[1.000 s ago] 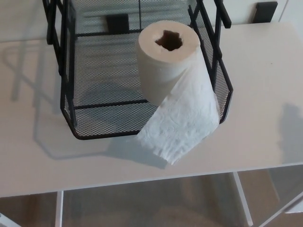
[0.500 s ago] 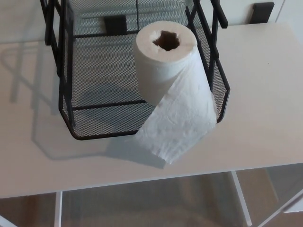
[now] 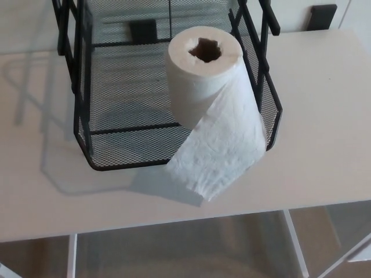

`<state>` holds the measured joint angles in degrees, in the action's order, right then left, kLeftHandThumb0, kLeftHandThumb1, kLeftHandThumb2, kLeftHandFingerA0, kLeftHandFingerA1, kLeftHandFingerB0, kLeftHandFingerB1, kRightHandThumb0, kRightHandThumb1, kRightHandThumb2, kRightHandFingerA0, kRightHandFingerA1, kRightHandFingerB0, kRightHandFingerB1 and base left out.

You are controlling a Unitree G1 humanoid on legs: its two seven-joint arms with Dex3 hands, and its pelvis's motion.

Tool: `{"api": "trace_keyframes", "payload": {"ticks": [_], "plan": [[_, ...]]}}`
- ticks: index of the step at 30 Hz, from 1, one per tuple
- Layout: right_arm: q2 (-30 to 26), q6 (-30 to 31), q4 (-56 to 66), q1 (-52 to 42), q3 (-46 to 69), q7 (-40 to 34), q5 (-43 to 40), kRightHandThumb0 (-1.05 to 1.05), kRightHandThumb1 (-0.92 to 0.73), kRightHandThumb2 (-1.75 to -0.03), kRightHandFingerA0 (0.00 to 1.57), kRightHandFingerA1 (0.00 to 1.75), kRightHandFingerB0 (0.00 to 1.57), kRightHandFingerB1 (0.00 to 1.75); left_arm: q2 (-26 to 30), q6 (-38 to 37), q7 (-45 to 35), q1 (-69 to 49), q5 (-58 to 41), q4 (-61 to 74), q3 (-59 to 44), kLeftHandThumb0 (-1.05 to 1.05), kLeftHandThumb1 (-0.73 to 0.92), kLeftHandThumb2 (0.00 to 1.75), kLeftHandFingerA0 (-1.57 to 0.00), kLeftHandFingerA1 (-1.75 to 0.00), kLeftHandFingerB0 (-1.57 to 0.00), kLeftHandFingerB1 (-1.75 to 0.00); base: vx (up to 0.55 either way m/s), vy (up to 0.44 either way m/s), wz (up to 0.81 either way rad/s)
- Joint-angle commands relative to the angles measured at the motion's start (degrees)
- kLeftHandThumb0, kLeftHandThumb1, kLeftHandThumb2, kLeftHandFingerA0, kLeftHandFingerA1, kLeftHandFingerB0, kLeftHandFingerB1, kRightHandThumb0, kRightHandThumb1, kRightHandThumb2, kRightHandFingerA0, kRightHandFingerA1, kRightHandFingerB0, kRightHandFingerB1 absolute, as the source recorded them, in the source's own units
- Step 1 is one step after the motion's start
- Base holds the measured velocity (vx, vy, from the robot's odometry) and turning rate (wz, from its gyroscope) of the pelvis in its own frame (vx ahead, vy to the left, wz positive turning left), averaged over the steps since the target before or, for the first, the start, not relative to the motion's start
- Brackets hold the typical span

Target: The robot walks towards a desk on which a file tray is kept in the middle and a toilet paper roll is kept on its right. The robot uses its right hand to hook on finger in the gap of the roll and grabs it, lifts it and places it on the tray.

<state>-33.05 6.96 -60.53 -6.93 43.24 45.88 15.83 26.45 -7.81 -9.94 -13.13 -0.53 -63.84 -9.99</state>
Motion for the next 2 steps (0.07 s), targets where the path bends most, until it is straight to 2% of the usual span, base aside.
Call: {"api": "trace_keyframes", "payload": {"ticks": [1, 2], "plan": [[0.88, -7.36, -6.97, -2.60, -3.55, -6.75, -4.99, -0.50, -0.59, -0.58, 0.24, 0.40, 0.22, 0.30, 1.29, -2.47, 0.04, -0.35, 0.35, -1.20, -0.17, -0.65, 0.92, 0.75, -0.24, -0.33, -0.25, -0.32, 0.00, 0.000, 0.00], [0.88, -7.36, -6.97, -2.60, -3.55, -6.75, -4.99, -0.50, -0.59, -0.58, 0.24, 0.40, 0.22, 0.30, 1.29, -2.47, 0.04, -0.35, 0.35, -1.20, -0.17, -0.65, 0.92, 0.75, -0.24, -0.33, -0.25, -0.32, 0.00, 0.000, 0.00]]}}
